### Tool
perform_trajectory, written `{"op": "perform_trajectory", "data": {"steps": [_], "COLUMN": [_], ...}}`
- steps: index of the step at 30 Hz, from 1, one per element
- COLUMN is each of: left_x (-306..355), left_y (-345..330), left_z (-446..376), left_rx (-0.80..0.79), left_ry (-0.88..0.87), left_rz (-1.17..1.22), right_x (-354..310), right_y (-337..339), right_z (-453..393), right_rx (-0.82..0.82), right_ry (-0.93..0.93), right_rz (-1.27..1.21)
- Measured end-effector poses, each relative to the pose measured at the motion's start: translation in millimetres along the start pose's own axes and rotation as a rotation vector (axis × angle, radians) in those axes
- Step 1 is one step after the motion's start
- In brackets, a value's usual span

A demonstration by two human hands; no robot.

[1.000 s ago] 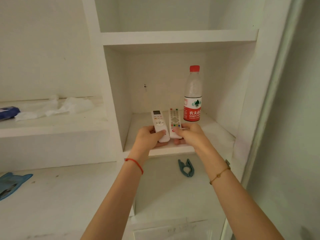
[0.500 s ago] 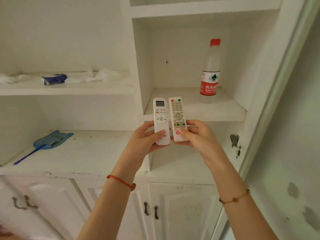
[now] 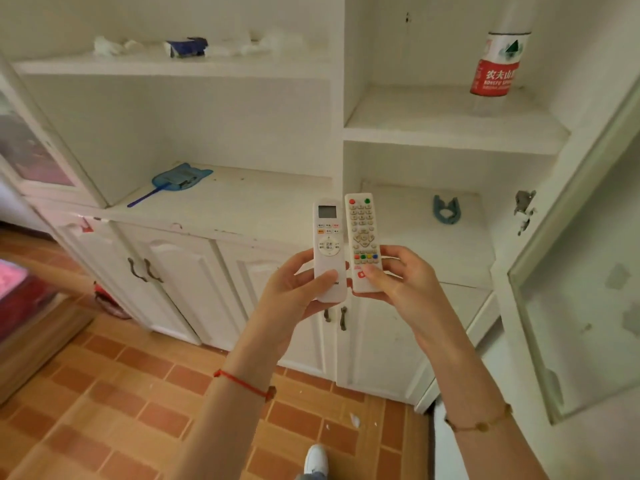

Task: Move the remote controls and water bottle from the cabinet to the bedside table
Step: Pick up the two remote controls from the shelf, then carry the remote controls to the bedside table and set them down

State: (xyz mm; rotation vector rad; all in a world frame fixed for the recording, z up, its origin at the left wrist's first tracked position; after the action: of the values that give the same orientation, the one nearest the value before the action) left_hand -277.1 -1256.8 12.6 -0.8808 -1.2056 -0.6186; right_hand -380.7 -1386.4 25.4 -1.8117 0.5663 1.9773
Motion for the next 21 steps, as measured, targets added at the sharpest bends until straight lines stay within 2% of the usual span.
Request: {"op": "perform_trajectory", "data": {"steps": [21], "left_x": [-63.5], "left_y": [79.7], "left_z": [127.8], "left_rx": [0.283], "left_ry": [0.079], "left_rz": [0.18], "right_x": [76.3], "right_y": [-123.9], "right_z": [39.4], "right_rx": [-0.319], "right_ry": [-0.182], "right_rz": [0.028]}}
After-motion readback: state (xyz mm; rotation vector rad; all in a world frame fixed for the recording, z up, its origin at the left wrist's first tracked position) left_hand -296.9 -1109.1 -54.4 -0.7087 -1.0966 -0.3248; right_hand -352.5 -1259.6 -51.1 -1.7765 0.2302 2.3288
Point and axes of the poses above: each hand's wrist, its own z-axis away from the middle knuckle, its own y-axis out of the back of the hand, x = y × z, the point moved 7 cm from there along -z, towards the middle knuckle, and after that the axes turned 10 degrees about -x, right-handed, at the moved point
